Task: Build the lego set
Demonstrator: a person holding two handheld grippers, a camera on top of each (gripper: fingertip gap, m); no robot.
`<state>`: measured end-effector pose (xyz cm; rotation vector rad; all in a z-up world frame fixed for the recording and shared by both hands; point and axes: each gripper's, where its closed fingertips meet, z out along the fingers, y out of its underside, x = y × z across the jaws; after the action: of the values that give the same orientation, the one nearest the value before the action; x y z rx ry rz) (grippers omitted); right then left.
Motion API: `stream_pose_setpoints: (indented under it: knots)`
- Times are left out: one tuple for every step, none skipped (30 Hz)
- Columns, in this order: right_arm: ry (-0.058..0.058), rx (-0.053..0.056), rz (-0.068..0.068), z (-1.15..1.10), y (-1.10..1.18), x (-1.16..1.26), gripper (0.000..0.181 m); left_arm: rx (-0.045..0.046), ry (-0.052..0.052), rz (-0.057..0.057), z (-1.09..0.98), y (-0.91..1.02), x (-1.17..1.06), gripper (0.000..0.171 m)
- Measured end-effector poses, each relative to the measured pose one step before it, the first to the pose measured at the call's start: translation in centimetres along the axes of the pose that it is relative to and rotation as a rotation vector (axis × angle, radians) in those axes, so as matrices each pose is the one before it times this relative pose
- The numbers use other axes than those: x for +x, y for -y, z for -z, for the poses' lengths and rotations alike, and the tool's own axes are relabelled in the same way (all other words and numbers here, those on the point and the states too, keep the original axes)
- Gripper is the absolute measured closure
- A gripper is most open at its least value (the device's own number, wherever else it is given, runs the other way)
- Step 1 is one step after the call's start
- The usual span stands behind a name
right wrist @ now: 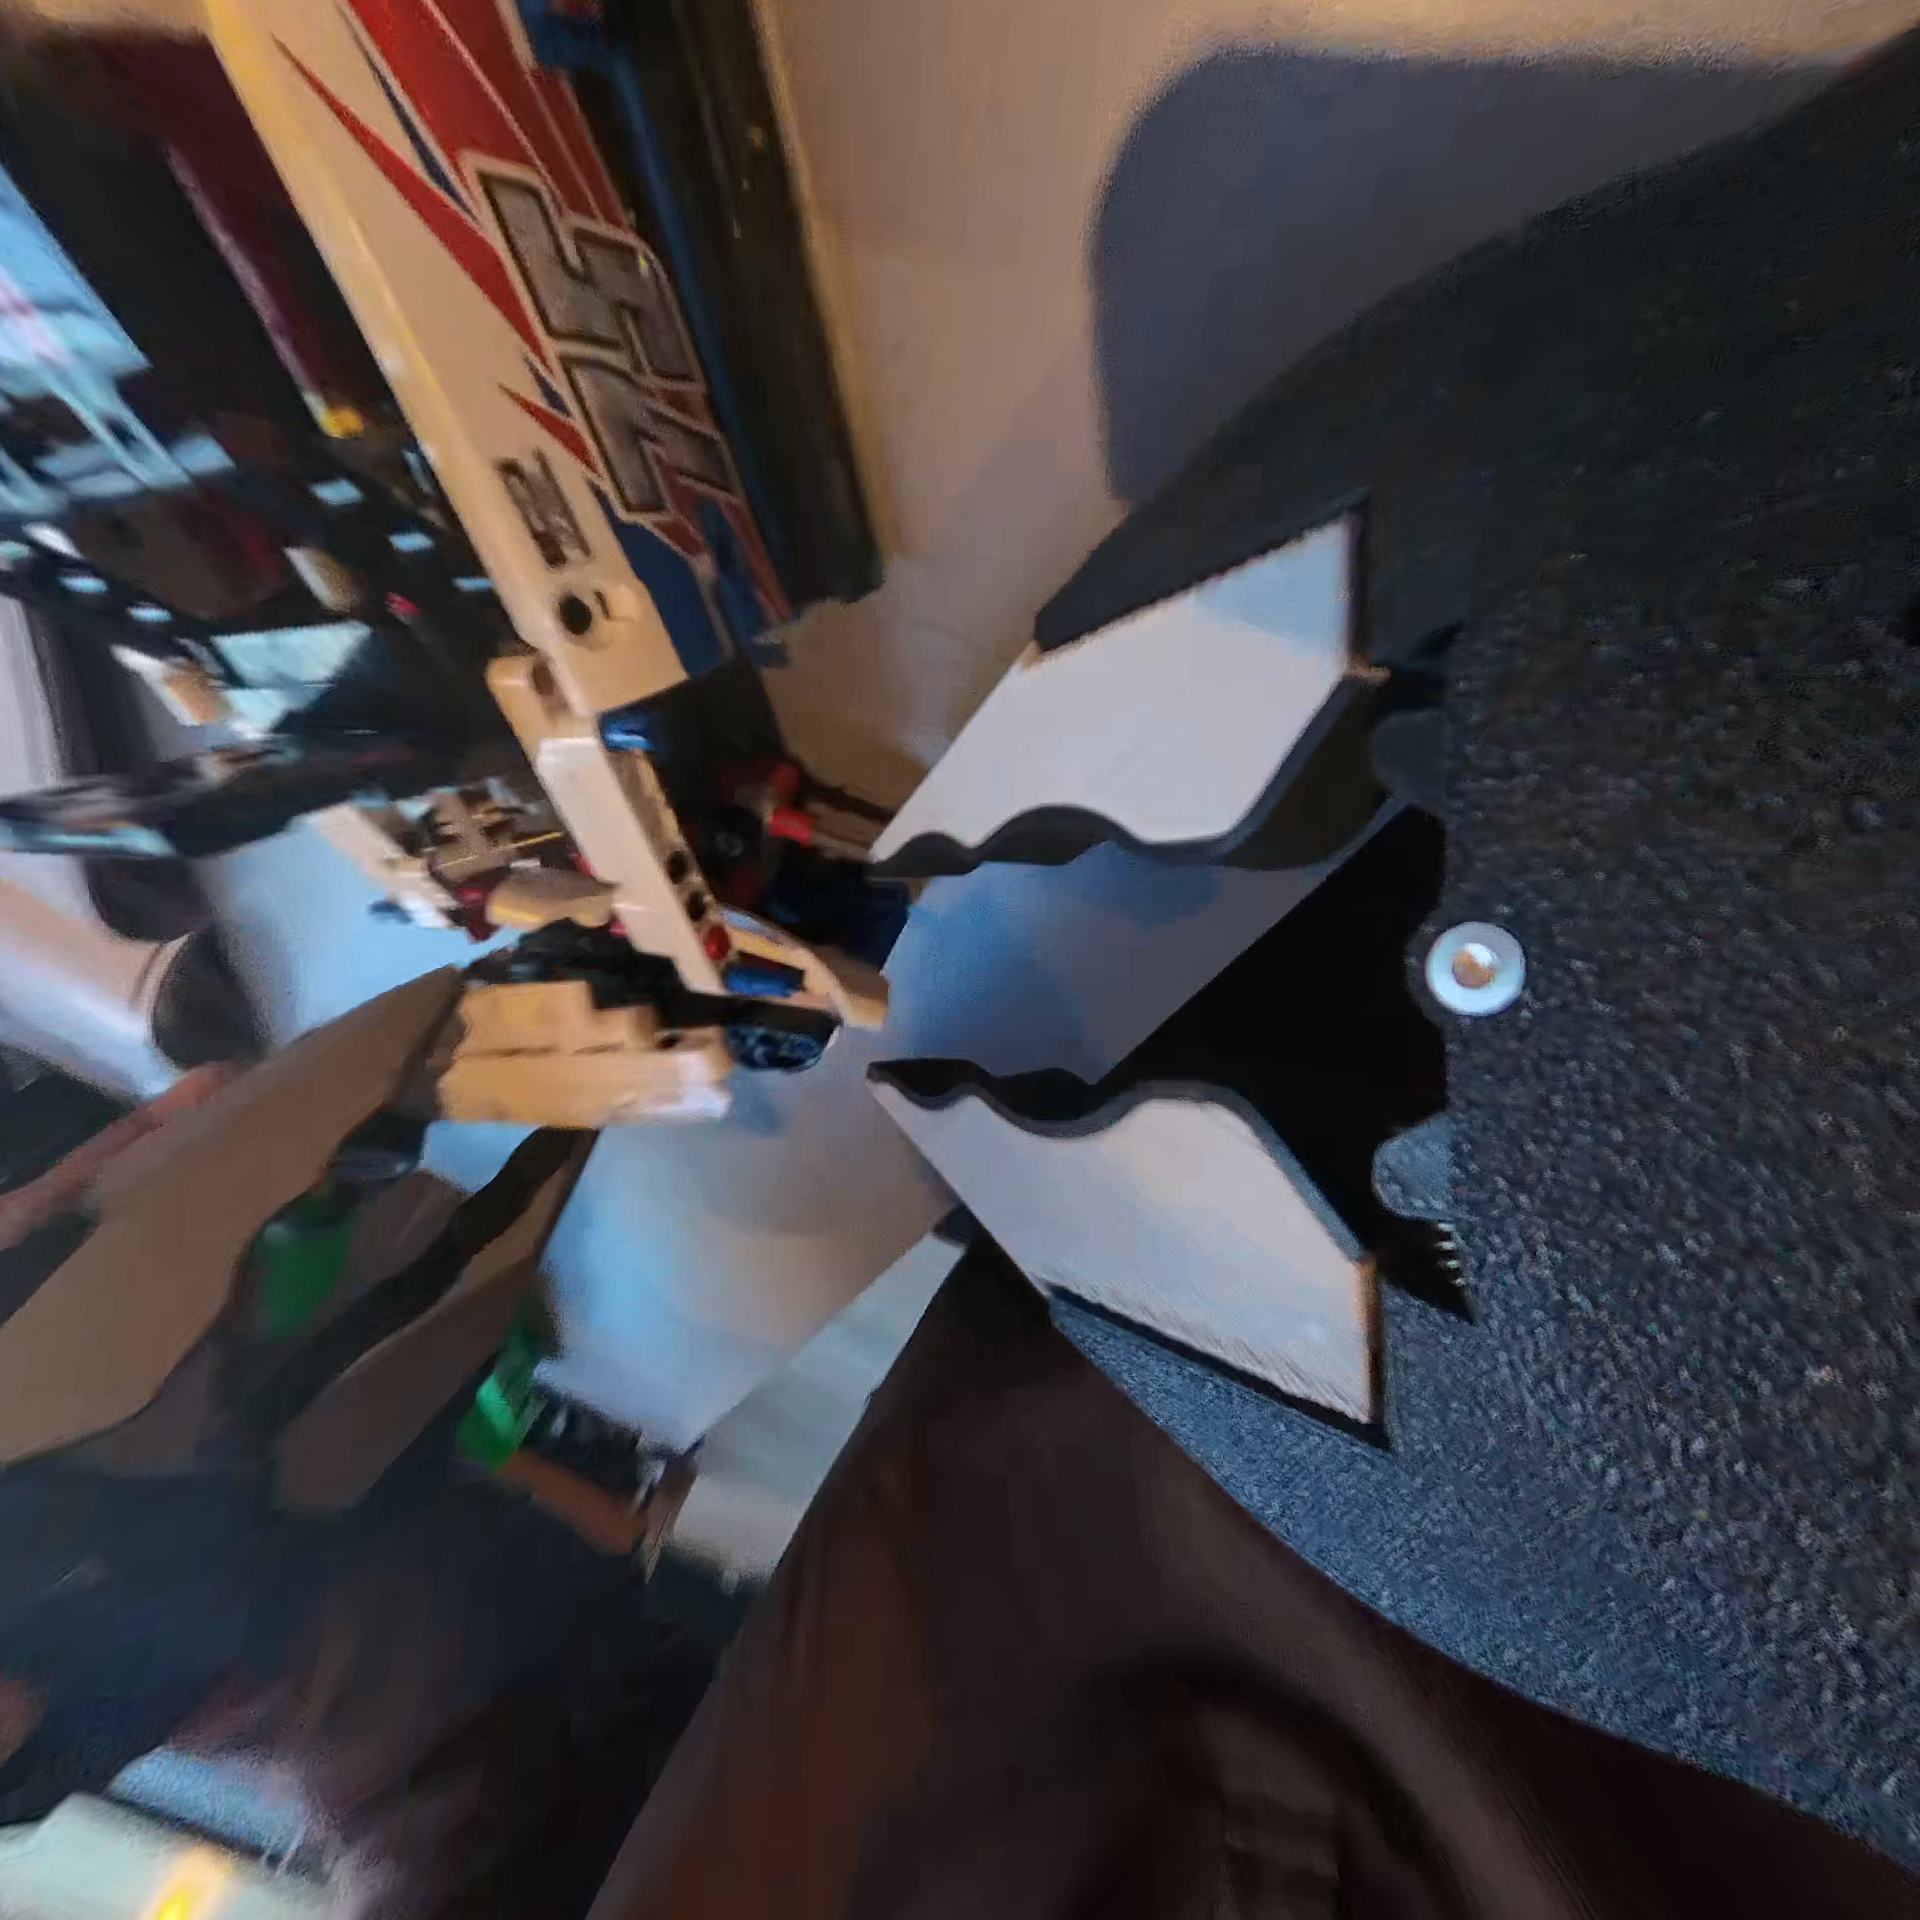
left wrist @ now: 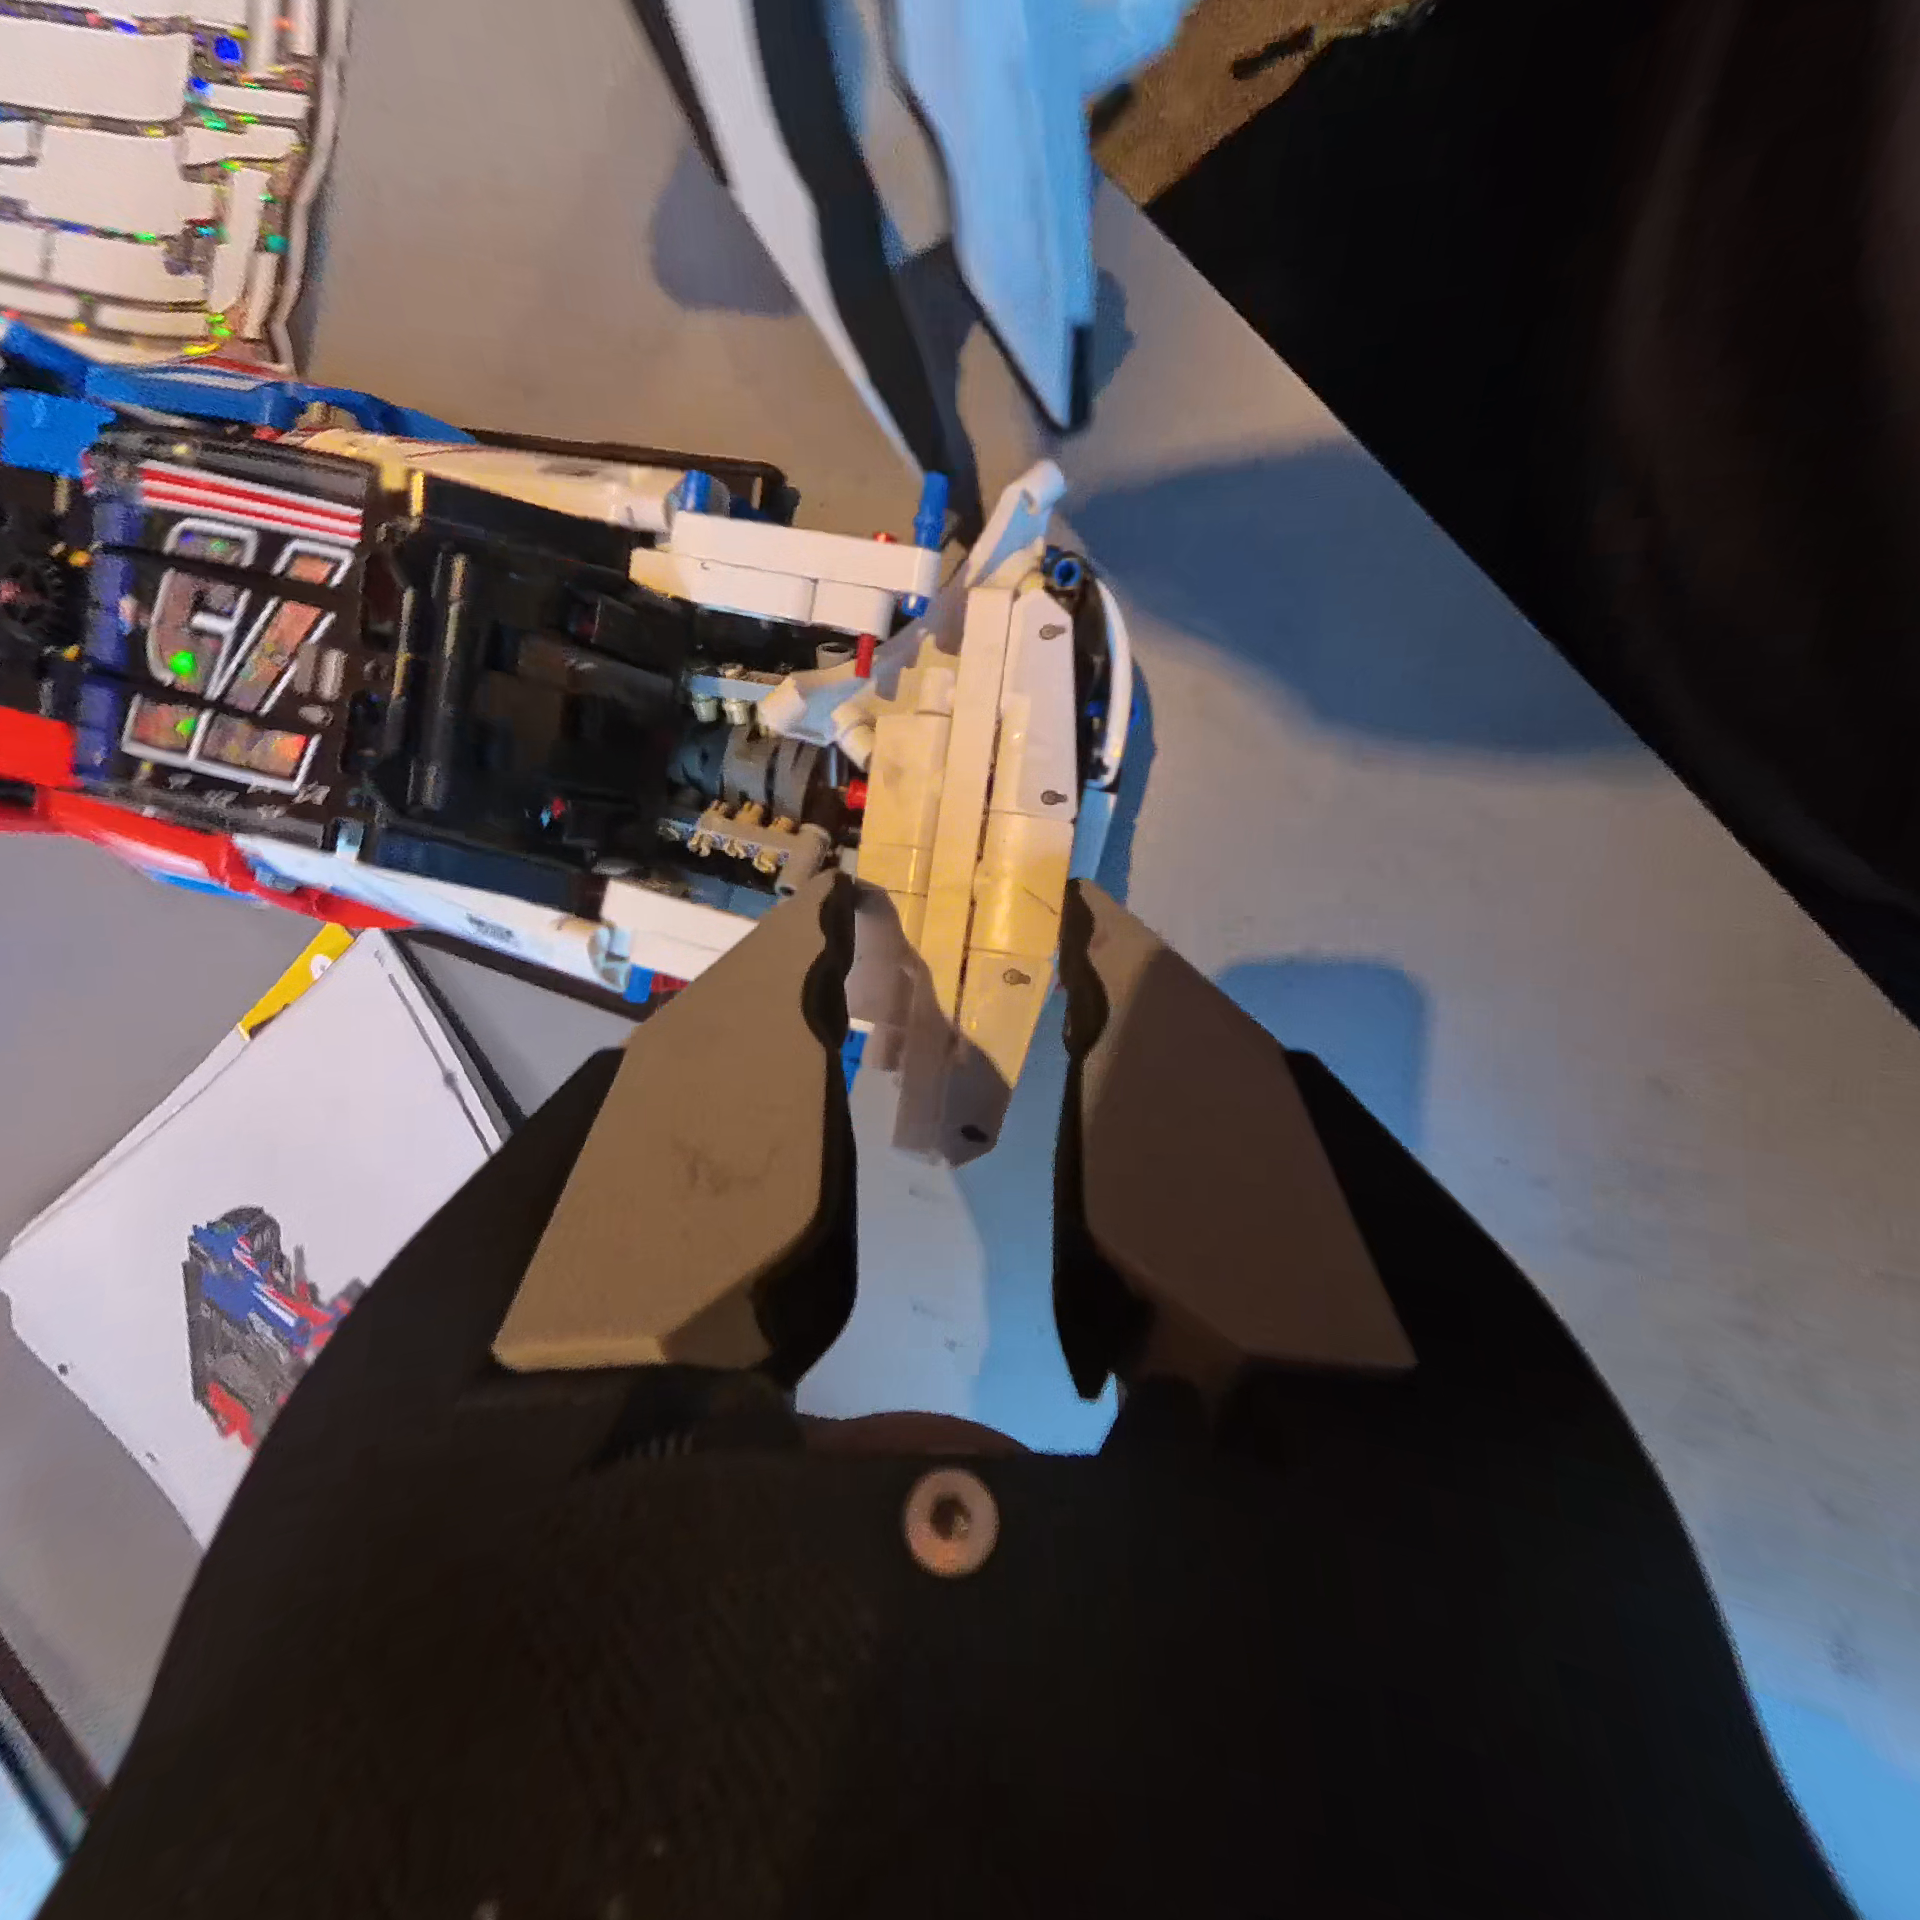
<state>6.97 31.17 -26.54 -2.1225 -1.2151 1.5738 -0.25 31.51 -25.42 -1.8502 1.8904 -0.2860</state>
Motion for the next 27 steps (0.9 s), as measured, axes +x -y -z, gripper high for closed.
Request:
stream_pose_setpoints:
  knots:
    - [-0.042,-0.0147,0.0206,-0.493,-0.536,0.144,0.147,0.01835,0.0237,0.024,0.212,0.004,-0.151,0.135]
    - [-0.0222,0.0001,0.0163,-0.543,-0.233,-0.088,0.151,0.02069,0.0207,0.022,0.138,0.099,-0.116,0.135]
    - [-0.0039,-0.0002,0.0036,-0.538,-0.071,-0.26,0.15,0.02216,0.011,0.0161,0.037,0.165,0.071,0.135]
    - [0.0035,-0.0017,0.001,-0.436,0.021,-0.316,0.151,0.01953,0.0015,0.0117,-0.051,0.183,0.257,0.135]
    - [-0.015,-0.0001,0.0119,-0.255,0.083,-0.028,0.156,0.00839,0.0065,0.005,-0.12,0.038,0.227,0.135]
    - [-0.0383,-0.0081,0.0256,-0.034,-0.041,0.314,0.165,-0.00388,0.0083,-0.0049,-0.141,-0.173,0.232,0.135]
    - [-0.0433,-0.0082,0.0321,0.19,-0.061,0.351,0.172,-0.01261,0.0075,-0.0111,-0.139,-0.314,0.237,0.135]
    - [-0.0233,-0.0033,0.0272,0.304,-0.025,0.053,0.172,-0.01373,0.0181,-0.0102,-0.123,-0.342,0.016,0.135]
    - [-0.0095,-0.0112,0.0176,0.309,-0.137,-0.113,0.172,-0.0113,0.016,-0.0029,-0.116,-0.306,-0.039,0.135]
    - [-0.0098,-0.0251,0.0192,0.276,-0.308,-0.079,0.172,-0.00731,0.0083,0.0016,-0.098,-0.231,0.017,0.135]
    - [-0.0061,-0.0359,0.0299,0.303,-0.426,-0.168,0.173,-0.00315,0.0105,-0.0002,-0.062,-0.145,-0.035,0.135]
    - [-0.0008,-0.0442,0.0321,0.355,-0.489,-0.318,0.173,0.00508,0.0135,0.0001,0.006,-0.002,-0.094,0.135]
    - [0.0024,-0.0559,0.0231,0.429,-0.649,-0.288,0.174,0.01287,0.0041,0.0047,0.089,0.113,0.012,0.135]
    - [0.0069,-0.0714,0.0123,0.513,-0.927,-0.152,0.175,0.01637,-0.0028,0.0065,0.18,0.198,0.113,0.135]
    - [0.0075,-0.0596,0.0025,0.649,-0.876,0.014,0.175,0.0192,0.0059,0.0031,0.251,0.269,-0.01,0.135]
    - [0.0167,-0.0263,-0.002,0.741,-0.527,-0.052,0.175,0.0164,0.0162,0.0013,0.25,0.248,-0.173,0.135]
    - [0.0362,-0.0189,-0.0084,0.697,-0.459,-0.258,0.175,0.00777,0.0145,-0.0013,0.172,0.14,-0.177,0.135]
    - [0.0297,-0.0349,-0.0164,0.67,-0.633,-0.073,0.175,0.00489,0.0183,-0.0071,0.065,0.141,-0.226,0.135]
    - [-0.0053,-0.0352,-0.0092,0.709,-0.598,0.455,0.175,0.0016,0.0139,-0.012,-0.055,0.151,-0.159,0.135]
    - [-0.0367,-0.0262,0.0079,0.688,-0.412,0.984,0.175,-0.00825,-0.0024,-0.0169,-0.194,0.044,0.096,0.135]
    - [-0.0514,-0.017,0.0194,0.541,-0.155,1.361,0.175,-0.01049,-0.0164,-0.0227,-0.297,0.031,0.327,0.135]
    - [-0.0411,-0.0074,0.0189,0.246,0.088,1.403,0.174,-0.00494,-0.0211,-0.0244,-0.34,0.104,0.374,0.135]
    - [-0.0031,-0.0047,0.0083,-0.148,0.149,0.925,0.173,-0.00167,-0.0222,-0.0205,-0.317,0.107,0.295,0.135]
    - [0.0201,-0.0055,-0.0047,-0.413,0.15,0.49,0.166,-0.00469,-0.0173,-0.0132,-0.269,0.059,0.056,0.135]
    - [0.004,-0.0038,-0.013,-0.479,0.143,0.446,0.158,-0.00996,-0.0091,-0.0096,-0.166,-0.056,-0.225,0.135]
    - [-0.019,0.0028,-0.0102,-0.32,0.168,0.384,0.159,-0.01018,-0.0094,-0.0093,-0.059,-0.076,-0.306,0.135]
    - [-0.0385,0.0105,-0.003,-0.045,0.195,0.292,0.154,-0.00097,-0.0306,-0.0035,0.024,0.04,0.022,0.135]
